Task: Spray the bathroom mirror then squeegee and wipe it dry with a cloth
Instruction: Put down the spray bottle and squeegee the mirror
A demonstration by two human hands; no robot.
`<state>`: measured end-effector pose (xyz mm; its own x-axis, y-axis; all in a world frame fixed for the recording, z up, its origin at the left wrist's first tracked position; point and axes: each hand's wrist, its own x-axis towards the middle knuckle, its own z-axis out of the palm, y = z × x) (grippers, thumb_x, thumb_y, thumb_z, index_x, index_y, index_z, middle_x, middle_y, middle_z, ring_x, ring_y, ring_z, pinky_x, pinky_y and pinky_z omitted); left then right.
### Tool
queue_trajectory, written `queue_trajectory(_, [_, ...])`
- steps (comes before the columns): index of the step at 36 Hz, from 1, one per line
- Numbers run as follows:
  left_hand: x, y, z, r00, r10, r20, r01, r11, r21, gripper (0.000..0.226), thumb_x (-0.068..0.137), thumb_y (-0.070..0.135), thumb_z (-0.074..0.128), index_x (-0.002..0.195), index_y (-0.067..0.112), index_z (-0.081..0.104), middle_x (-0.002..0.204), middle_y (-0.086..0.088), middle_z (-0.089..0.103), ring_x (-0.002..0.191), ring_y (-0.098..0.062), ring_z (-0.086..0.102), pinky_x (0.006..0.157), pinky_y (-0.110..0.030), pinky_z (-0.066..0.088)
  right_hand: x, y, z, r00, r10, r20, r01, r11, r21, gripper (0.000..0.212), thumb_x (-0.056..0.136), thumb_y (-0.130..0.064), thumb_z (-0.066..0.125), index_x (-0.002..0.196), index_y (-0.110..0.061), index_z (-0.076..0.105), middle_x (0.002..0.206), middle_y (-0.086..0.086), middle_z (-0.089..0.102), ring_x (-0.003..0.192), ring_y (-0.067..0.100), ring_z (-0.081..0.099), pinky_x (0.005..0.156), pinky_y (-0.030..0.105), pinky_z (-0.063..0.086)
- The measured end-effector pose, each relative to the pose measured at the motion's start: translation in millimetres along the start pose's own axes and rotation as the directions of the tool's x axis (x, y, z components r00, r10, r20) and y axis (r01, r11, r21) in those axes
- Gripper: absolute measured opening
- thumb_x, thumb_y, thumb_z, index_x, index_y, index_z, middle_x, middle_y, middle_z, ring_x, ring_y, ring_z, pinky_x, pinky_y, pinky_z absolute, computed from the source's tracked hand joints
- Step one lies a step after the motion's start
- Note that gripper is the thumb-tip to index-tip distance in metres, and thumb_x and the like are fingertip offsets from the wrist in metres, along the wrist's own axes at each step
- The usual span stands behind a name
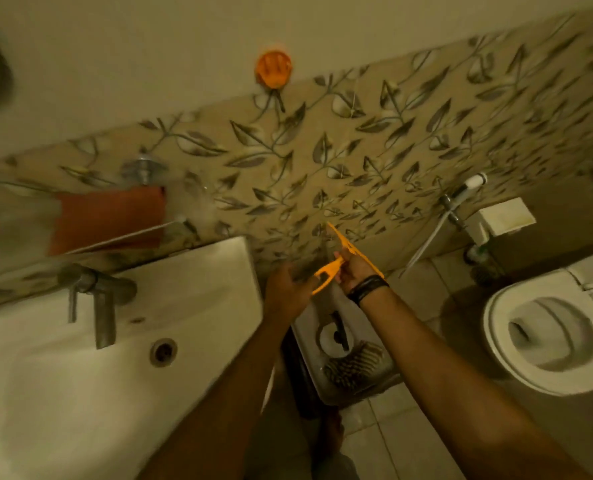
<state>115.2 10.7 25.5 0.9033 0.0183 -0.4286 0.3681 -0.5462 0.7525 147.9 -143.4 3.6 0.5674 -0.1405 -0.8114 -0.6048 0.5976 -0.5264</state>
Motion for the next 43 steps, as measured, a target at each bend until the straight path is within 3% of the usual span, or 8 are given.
queue_trajectory(4, [-20.5, 46.8, -38.8, 0.991, -0.019, 0.136, 0.018, 1.000, 0.007, 0.048, 0.093, 0.045, 0.070, 0.120, 0.005, 0.065, 0.120, -0.017, 0.068, 0.112, -0.030, 0.066, 0.101, -0.043, 0.052, -61.7, -30.1, 32.7, 0.981, -0.190, 0.050, 0.184, 0.978, 0.095, 0.028, 0.106, -0.024, 0.045, 0.079, -0.017, 0.051, 0.051, -0.004, 0.055, 0.035, 0.005, 0.047, 0.032, 0.017, 0.033])
queue_trajectory(8, [-53.6, 89.2, -78.3, 0.922, 0.099, 0.374, -0.082, 0.995, -0.060, 0.034, 0.108, 0.033, 0.046, 0.081, 0.015, 0.054, 0.070, -0.013, 0.061, 0.042, -0.005, 0.062, 0.054, -0.021, 0.054, -118.8, -47.1, 58.6, 0.943, -0.330, 0.047, 0.324, 0.941, 0.097, 0.022, 0.104, -0.027, 0.050, 0.083, -0.019, 0.054, 0.071, -0.002, 0.050, 0.060, 0.009, 0.044, 0.052, 0.023, 0.038])
queue_trajectory(12, [-89.5, 117.3, -128.5, 0.860, 0.311, 0.405, -0.277, 0.950, -0.140, 0.035, 0.110, 0.025, 0.041, 0.079, 0.014, 0.052, 0.068, -0.011, 0.060, 0.034, -0.001, 0.055, 0.038, -0.011, 0.039, -186.8, -56.3, 90.3, 0.869, -0.491, 0.069, 0.485, 0.870, 0.087, 0.030, 0.105, -0.031, 0.047, 0.081, -0.014, 0.054, 0.067, 0.002, 0.044, 0.058, 0.014, 0.041, 0.055, 0.027, 0.037])
queue_trajectory(17, [-114.3, 127.6, -185.7, 0.814, 0.538, 0.217, -0.498, 0.840, -0.217, 0.033, 0.110, 0.026, 0.043, 0.082, 0.017, 0.058, 0.061, -0.006, 0.063, 0.038, -0.005, 0.057, 0.044, -0.018, 0.044, -267.5, -46.8, 141.9, 0.696, -0.716, 0.054, 0.718, 0.694, -0.058, 0.004, 0.102, -0.013, 0.053, 0.099, -0.012, 0.055, 0.075, 0.003, 0.061, 0.054, 0.010, 0.053, 0.045, 0.019, 0.043])
queue_trajectory(24, [-152.8, 123.7, -255.6, 0.687, 0.716, 0.124, -0.680, 0.693, -0.238, 0.029, 0.091, 0.072, 0.045, 0.097, 0.052, 0.065, 0.076, 0.005, 0.069, 0.067, -0.010, 0.064, 0.062, -0.039, 0.053, -364.8, -34.3, 209.8, 0.458, -0.889, 0.001, 0.889, 0.458, -0.008, 0.017, 0.106, -0.019, 0.043, 0.094, -0.012, 0.052, 0.062, 0.002, 0.049, 0.045, 0.009, 0.047, 0.047, 0.024, 0.042])
queue_trajectory(29, [-178.5, 124.1, -329.6, 0.627, 0.779, 0.006, -0.771, 0.622, -0.135, 0.057, 0.079, 0.093, 0.035, 0.102, 0.048, 0.061, 0.089, 0.019, 0.070, 0.081, -0.002, 0.068, 0.071, -0.022, 0.055, -421.1, -27.5, 264.0, 0.251, -0.964, 0.088, 0.968, 0.247, -0.050, 0.027, 0.103, -0.042, 0.047, 0.080, -0.028, 0.051, 0.052, -0.010, 0.047, 0.045, 0.007, 0.045, 0.046, 0.027, 0.040])
queue_trajectory(33, [-189.4, 136.5, -400.6, 0.580, 0.781, -0.232, -0.805, 0.593, -0.016, 0.067, 0.088, 0.080, 0.033, 0.114, 0.026, 0.063, 0.105, 0.001, 0.067, 0.094, -0.015, 0.066, 0.084, -0.036, 0.058, -463.0, -27.4, 318.9, 0.057, -0.971, 0.230, 0.996, 0.037, -0.087, 0.025, 0.102, -0.045, 0.047, 0.081, -0.034, 0.054, 0.061, -0.007, 0.050, 0.056, 0.010, 0.050, 0.055, 0.039, 0.045])
queue_trajectory(43, [-209.3, 147.6, -563.6, 0.209, 0.830, -0.517, -0.741, 0.479, 0.470, 0.038, 0.098, 0.059, 0.040, 0.114, 0.030, 0.058, 0.116, 0.009, 0.057, 0.101, -0.010, 0.060, 0.084, -0.030, 0.052, -522.1, -23.6, 434.0, -0.210, -0.883, 0.419, 0.934, -0.308, -0.182, 0.041, 0.101, -0.058, 0.035, 0.119, -0.027, 0.055, 0.081, -0.006, 0.065, 0.068, 0.013, 0.064, 0.059, 0.040, 0.054])
